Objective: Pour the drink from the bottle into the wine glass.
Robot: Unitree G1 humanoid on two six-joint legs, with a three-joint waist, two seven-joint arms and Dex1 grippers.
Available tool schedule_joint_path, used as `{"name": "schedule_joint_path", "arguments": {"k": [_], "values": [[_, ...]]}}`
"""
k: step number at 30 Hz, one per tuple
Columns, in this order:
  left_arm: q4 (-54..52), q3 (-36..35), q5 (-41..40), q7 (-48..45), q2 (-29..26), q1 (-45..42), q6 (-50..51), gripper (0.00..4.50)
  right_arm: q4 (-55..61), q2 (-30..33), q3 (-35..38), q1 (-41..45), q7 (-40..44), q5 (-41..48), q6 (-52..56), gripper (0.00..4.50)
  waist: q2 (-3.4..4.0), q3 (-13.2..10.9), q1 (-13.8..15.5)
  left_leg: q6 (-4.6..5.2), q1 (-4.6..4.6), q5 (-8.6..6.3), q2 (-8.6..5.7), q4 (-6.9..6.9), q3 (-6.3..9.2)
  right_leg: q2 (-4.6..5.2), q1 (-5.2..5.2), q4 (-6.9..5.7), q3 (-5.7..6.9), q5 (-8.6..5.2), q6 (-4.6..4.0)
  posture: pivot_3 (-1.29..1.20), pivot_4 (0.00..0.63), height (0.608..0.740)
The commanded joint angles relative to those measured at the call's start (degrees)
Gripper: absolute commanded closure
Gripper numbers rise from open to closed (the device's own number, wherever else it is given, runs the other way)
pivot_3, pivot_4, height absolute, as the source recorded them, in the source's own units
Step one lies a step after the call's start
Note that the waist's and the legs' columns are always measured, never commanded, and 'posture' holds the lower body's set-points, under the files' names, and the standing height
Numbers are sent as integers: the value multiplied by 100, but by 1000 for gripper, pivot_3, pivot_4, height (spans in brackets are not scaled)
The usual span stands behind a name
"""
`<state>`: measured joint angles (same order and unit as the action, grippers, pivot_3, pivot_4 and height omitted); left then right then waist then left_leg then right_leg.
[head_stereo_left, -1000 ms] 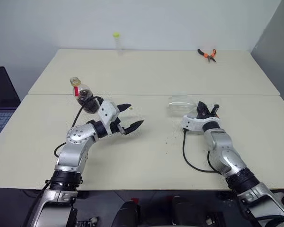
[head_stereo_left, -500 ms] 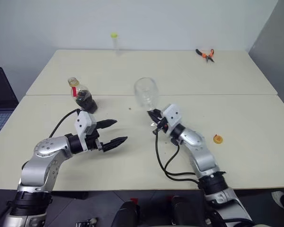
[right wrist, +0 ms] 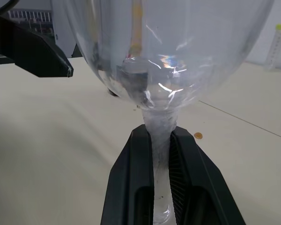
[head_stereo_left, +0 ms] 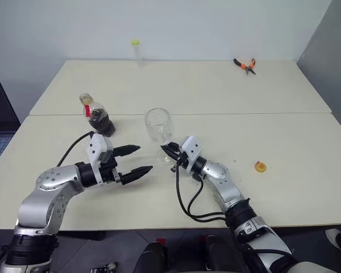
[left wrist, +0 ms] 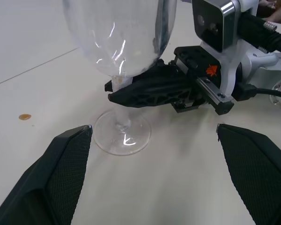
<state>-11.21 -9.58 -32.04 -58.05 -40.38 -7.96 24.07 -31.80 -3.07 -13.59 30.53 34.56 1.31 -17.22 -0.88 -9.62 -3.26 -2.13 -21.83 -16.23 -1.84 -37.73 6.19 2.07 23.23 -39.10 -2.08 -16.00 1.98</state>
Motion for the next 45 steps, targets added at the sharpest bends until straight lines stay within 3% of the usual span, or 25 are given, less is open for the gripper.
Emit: {"name": "schedule_joint_path", "arguments": {"k": [1,8,19,28,36,42,45], "values": [[-231,-360,-384,-118,-188,-32,183,0,42,-33,-22,42,86,52,-123,4318,0,0,-1,0,1,0,0,0,-1,0,0,0,-1,0,0,0,150,740],[-604,-854,-765,-225,-673,110,498,0,93,26,15,-34,196,134,-43,4318,0,0,-1,-2,1,-2,4,1,-1,-2,0,1,-1,0,0,0,150,740],[-930,-1113,-933,-91,-930,160,748,0,34,-1,-3,-73,281,261,34,4318,1,-1,-1,-3,3,-2,5,1,-2,-3,-2,1,-2,0,0,0,150,740],[-911,-993,-866,-39,-934,64,752,0,12,-56,1,10,264,245,35,1320,2,-1,-1,-3,3,-2,6,1,-4,-4,-2,1,-3,0,0,0,150,740],[-836,-961,-817,21,-855,18,665,0,252,69,-76,-104,284,161,121,1217,2,-1,-1,-4,3,-3,6,1,-4,-4,-1,1,-3,0,0,0,150,740],[-807,-1001,-756,239,-672,79,584,0,1568,737,5,-659,582,449,900,1217,1,-1,22,-3,0,-3,5,0,-3,-2,-2,3,-2,0,0,0,150,740],[-785,-968,-715,308,-595,98,521,0,2358,1157,-33,-1014,718,490,1390,618,1,-1,33,-3,-1,-3,5,-1,-4,-1,-3,5,-3,0,0,0,150,740]]}}
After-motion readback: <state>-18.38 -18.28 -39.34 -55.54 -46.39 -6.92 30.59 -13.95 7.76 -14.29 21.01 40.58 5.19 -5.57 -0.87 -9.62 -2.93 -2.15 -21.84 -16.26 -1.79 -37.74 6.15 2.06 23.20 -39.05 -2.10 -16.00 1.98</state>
